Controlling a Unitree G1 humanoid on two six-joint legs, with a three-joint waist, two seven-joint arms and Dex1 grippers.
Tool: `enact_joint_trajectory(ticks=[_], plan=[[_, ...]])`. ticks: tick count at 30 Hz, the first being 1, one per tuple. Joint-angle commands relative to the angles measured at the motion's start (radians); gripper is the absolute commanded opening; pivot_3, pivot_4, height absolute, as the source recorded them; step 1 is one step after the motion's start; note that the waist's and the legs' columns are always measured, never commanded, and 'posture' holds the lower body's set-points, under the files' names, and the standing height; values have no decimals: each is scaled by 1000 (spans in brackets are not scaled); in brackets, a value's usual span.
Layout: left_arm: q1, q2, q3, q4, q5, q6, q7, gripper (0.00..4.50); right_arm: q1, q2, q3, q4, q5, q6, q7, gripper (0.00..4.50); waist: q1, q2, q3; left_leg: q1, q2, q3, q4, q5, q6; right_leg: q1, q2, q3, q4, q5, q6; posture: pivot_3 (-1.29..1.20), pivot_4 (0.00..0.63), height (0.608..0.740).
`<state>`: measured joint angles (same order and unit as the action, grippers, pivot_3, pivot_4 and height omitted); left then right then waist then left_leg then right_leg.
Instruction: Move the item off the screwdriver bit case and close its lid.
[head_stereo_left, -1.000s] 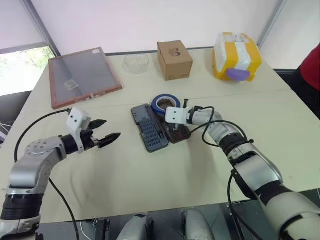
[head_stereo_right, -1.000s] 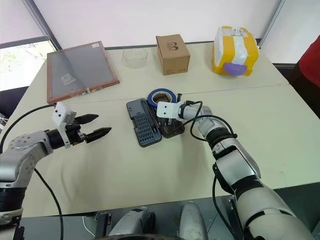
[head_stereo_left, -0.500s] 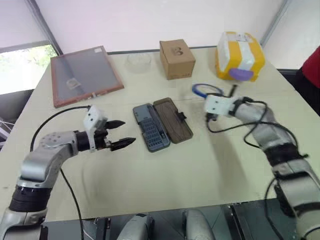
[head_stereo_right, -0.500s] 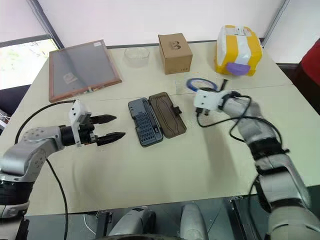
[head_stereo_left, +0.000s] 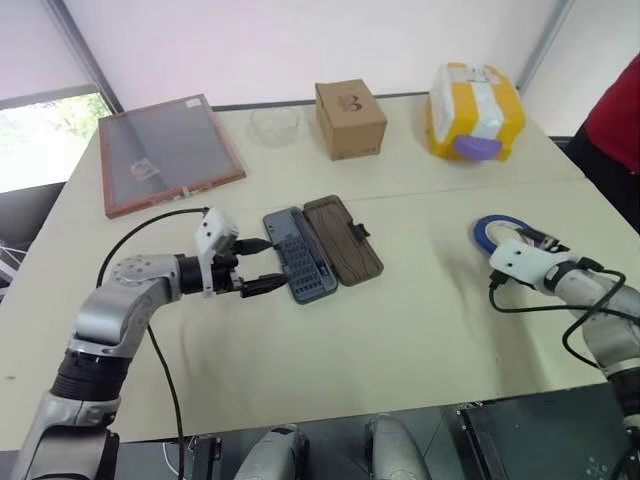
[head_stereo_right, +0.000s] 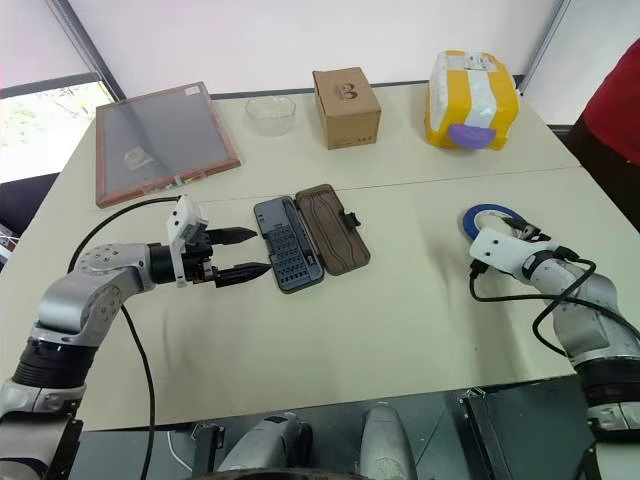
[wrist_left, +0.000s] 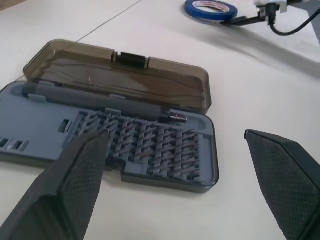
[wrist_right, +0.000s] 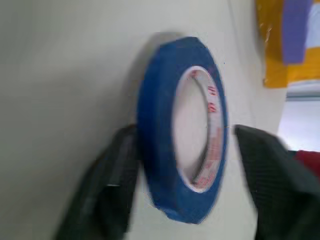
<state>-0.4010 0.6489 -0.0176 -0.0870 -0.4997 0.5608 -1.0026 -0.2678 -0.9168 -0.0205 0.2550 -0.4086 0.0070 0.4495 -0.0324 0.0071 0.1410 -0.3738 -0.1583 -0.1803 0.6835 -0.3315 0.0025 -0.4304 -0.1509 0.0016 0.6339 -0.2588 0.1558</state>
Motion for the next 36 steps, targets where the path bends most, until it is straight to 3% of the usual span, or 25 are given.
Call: enact_joint_trajectory(ticks=[1, 6, 9, 13, 16, 24, 36], plan=[[-16, 9, 12, -4, 4, -17, -13, 4500, 25, -11, -44, -117, 44, 127, 76, 4441, 5, 0, 0, 0, 0, 0, 0, 0, 0, 0, 0, 0, 0, 0, 0, 0, 150, 740], [9, 32, 32, -20, -2, -2, -19, 4500, 76, -44, -90, -472, 165, 422, 321, 4441, 21, 0, 0, 0, 0, 0, 1, 0, 0, 0, 0, 0, 0, 0, 0, 0, 150, 740], [18, 53, 42, -23, -7, 9, -24, 4500, 11, -28, -106, -648, 278, 612, 406, 4441, 22, 0, 0, -1, 0, 0, 1, 0, 0, 1, 0, 1, -1, 0, 0, 0, 150, 740], [6, 66, 48, -12, -7, 15, -27, 4500, -122, 14, -88, -735, 398, 788, 441, 4441, 22, -1, 0, -1, 0, 0, 1, 0, 0, 1, 0, 1, -2, 0, 0, 0, 150, 740], [-6, 68, 48, 6, 2, 8, -26, 4500, -247, 195, -91, -668, 497, 867, 362, 4441, 22, -3, 0, -1, 1, 0, 1, 0, 0, 2, 0, 0, -2, 0, 0, 0, 150, 740], [-5, 78, 70, 10, 13, -5, -20, 4500, -417, 535, -97, -316, 530, 970, 86, 4441, 15, -3, 0, -1, 0, -1, 1, 0, 0, 1, 0, 0, -1, 0, 0, 0, 150, 740], [68, 105, 105, -82, -20, 45, -9, 4500, -370, 572, 66, -277, 535, 1013, 55, 4441, 14, -3, 0, -1, 0, -1, 1, 0, 0, -3, -1, 0, 10, 0, 0, 0, 150, 740]])
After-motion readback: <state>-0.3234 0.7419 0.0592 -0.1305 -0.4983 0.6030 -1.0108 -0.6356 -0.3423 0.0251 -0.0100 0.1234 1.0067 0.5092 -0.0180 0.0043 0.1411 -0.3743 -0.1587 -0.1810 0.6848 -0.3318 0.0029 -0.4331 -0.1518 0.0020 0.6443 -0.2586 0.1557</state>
